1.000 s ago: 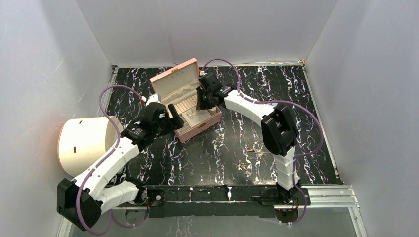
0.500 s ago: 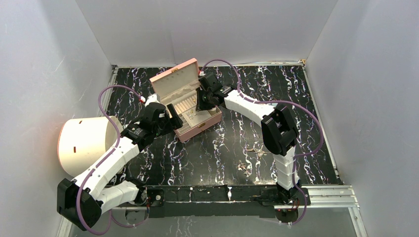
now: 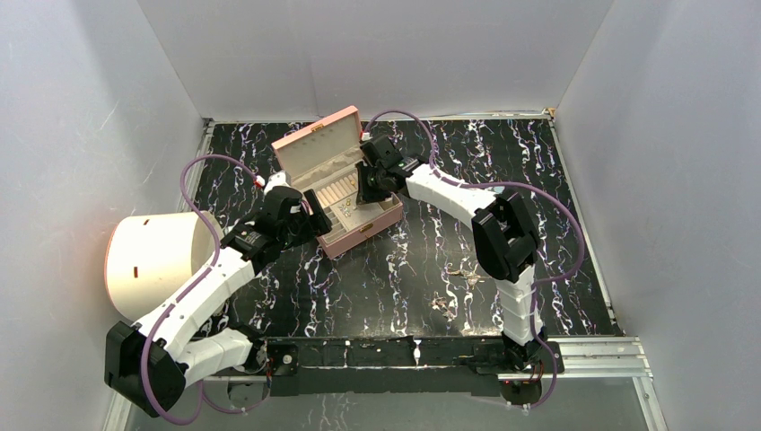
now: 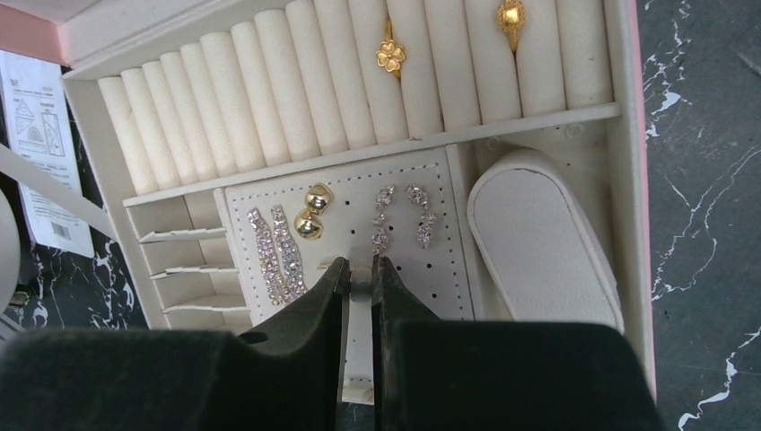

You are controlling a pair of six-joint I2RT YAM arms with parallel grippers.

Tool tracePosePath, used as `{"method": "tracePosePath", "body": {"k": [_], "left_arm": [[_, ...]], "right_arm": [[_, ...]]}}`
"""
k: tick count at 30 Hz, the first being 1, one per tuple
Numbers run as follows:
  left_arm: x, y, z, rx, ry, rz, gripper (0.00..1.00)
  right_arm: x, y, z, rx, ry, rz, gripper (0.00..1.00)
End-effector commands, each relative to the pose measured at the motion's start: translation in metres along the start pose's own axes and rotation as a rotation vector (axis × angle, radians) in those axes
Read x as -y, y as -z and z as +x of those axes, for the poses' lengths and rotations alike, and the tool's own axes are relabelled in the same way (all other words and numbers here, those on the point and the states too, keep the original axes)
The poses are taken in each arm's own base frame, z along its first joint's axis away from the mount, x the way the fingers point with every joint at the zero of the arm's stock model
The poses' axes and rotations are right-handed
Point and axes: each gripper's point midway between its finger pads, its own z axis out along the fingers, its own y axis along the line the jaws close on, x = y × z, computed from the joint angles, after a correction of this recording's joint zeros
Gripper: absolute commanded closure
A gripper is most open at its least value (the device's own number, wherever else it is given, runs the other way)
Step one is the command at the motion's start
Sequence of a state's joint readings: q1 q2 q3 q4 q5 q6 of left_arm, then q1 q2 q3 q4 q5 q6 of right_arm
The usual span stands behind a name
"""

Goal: Organize the mixed jewelry
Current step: Place the jewelry in the jewelry box.

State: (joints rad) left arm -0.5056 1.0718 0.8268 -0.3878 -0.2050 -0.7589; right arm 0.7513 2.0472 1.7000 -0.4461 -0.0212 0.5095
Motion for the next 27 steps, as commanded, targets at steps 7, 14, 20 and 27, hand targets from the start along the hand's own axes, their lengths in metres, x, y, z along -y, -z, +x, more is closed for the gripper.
{"method": "tracePosePath", "body": {"k": [7, 14, 20, 27], "left_arm": [[-0.003, 0.003, -0.011, 0.034, -0.005, -0.027, 0.23], [-0.003, 0.004, -0.013, 0.038, -0.006, -0.026, 0.23], [-0.001, 0.006, -0.016, 0.046, -0.002, -0.026, 0.23], [0.006, 0.010, -0.024, 0.059, 0.025, -0.005, 0.23]], "right_arm": [[0.001, -0.002, -0.015, 0.050, 0.034, 0.027, 0.95], [0.001, -0.004, -0.010, 0.034, 0.054, 0.031, 0.86], [-0.008, 0.010, -0.022, 0.056, 0.027, 0.017, 0.64], [-0.016, 0.042, -0.047, 0.129, -0.006, 0.032, 0.54]]}}
